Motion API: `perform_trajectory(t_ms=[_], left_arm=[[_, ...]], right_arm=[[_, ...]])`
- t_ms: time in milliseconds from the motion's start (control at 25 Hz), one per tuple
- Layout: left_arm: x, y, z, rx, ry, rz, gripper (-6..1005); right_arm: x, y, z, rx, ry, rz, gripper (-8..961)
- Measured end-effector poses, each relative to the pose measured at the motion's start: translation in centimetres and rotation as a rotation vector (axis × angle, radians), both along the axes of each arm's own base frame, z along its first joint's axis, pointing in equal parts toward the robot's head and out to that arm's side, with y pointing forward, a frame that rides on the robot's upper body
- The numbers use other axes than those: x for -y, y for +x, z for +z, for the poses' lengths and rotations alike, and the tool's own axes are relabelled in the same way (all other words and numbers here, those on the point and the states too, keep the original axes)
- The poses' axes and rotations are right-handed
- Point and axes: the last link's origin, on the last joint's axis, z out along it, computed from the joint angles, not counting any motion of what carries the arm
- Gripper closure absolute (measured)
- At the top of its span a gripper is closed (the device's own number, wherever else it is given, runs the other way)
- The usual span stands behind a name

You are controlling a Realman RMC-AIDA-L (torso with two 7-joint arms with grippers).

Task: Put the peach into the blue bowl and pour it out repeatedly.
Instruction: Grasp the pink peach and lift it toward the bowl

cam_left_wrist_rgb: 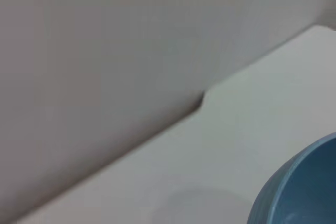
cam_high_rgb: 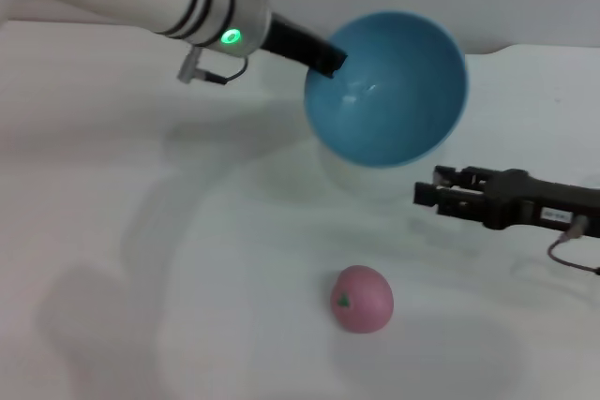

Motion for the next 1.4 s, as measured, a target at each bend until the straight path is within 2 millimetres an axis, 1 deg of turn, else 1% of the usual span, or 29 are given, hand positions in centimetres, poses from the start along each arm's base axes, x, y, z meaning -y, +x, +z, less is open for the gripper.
perform_trajectory(t_ms=[80, 120, 160, 360, 440, 600, 760, 960, 1200, 1400], left_arm=[[0.3, -0.9, 1.0, 0.001, -0.043, 0.055, 999], [0.4, -1.8, 2.0, -0.010, -0.056, 0.102, 999], [0.4, -1.8, 2.0, -0.010, -0.056, 0.102, 999], [0.8, -4.7, 4.9, -0.023, -0.060, 0.263, 999], [1.2, -5.5, 5.4, -0.019, -0.073, 0.301, 999], [2.3, -6.8, 5.4, -0.032, -0.111, 0.342, 1000], [2.8, -7.2, 5.6, -0.044, -0.128, 0.354, 1000], [3.0, -7.4, 5.6, -0.043, -0.128, 0.358, 1000], [2.9, -7.3, 5.6, -0.047, -0.127, 0.350, 999], [2.7, -7.0, 5.6, -0.048, -0.123, 0.337, 1000]], right_arm=[[-0.1, -0.3, -0.2, 0.008, -0.011, 0.012, 291], [-0.3, -0.7, -0.5, 0.018, -0.026, 0.029, 288], [-0.3, -0.7, -0.5, 0.018, -0.026, 0.029, 284], [-0.3, -1.1, -1.7, 0.068, -0.108, 0.008, 282], [-0.4, -1.1, -2.4, 0.116, -0.143, -0.003, 282], [-0.5, -1.6, -3.5, 0.177, -0.190, 0.009, 292], [-0.7, -2.2, -4.5, 0.239, -0.240, 0.011, 302], [-0.6, -2.4, -5.5, 0.305, -0.293, 0.010, 314], [-0.2, -2.5, -5.9, 0.324, -0.329, 0.003, 329], [0.3, -2.5, -6.7, 0.389, -0.384, -0.006, 342]])
